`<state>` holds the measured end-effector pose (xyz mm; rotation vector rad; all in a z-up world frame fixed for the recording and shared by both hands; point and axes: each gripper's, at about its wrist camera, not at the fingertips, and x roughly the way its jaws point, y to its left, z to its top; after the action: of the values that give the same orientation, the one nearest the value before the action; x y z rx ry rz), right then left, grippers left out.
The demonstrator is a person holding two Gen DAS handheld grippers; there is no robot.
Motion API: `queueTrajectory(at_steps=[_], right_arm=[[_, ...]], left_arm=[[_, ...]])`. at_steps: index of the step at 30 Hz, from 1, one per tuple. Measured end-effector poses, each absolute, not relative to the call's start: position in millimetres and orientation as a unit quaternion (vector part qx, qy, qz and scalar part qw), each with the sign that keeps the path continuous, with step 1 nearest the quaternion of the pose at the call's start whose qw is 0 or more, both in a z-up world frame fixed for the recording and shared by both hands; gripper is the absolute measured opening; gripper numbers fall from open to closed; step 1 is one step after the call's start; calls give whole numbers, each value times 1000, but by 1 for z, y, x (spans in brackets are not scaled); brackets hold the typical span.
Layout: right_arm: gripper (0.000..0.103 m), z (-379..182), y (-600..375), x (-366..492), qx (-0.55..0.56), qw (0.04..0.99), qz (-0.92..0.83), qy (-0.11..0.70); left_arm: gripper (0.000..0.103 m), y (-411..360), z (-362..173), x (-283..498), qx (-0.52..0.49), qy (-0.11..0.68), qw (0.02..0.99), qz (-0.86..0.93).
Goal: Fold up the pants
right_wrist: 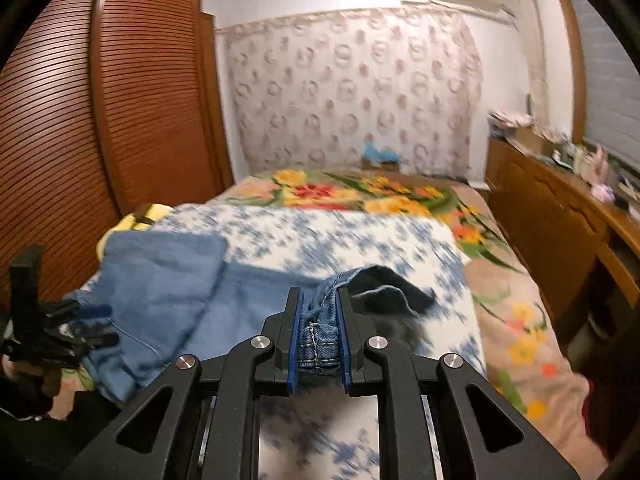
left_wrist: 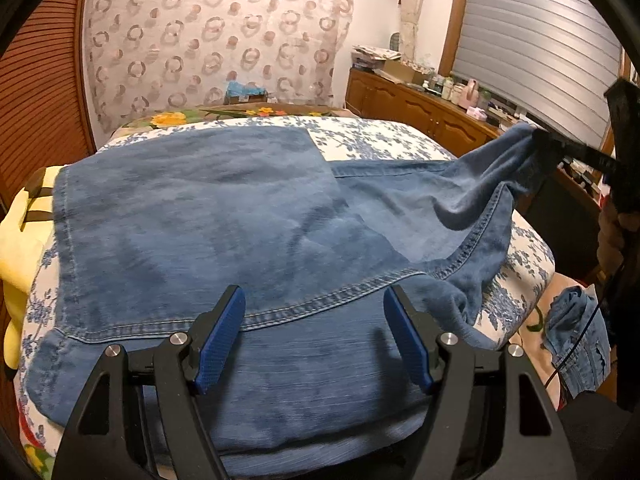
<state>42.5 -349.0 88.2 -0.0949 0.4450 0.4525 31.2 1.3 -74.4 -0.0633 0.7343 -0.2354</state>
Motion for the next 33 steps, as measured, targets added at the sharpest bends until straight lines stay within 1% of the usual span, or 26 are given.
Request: queueTrajectory(at_steps=[5,10,15,20,23,24,25,27,28,30,33], right_arm=[[15,112,-323,43,-64,943,263,192],[15,139,-279,42,-105,929,316,162],[15,145,-232,48,-132,905,375,151],[15,140,-195,49,-140,878,429,159],[15,119,-176,61,-165,853,449,208],[20,111,-174,66,-168,852,444,219],[21,104,-173,71,-169,850,443,231],[28,98,-172,83,-161,843,448,250],[30,96,-175,89,-153,842,449,257],[37,101,-175,102,-144,844,444,263],[40,105,-175,118,-141,853,429,263]], left_arm=[[73,15,-71,27,-41,349,931,-101],[73,37,-65,19,-55,337,936,-81],[73,57,-64,12,-66,334,939,-59],[73,75,-64,5,-74,331,940,-39],[73,84,-66,1,-80,331,940,-31],[73,87,-67,1,-81,331,940,-29],[73,90,-67,0,-84,331,939,-27],[73,94,-69,0,-88,332,939,-24],[73,96,-69,0,-91,332,939,-23],[73,97,-70,0,-95,331,939,-24],[73,95,-69,2,-98,331,938,-29]])
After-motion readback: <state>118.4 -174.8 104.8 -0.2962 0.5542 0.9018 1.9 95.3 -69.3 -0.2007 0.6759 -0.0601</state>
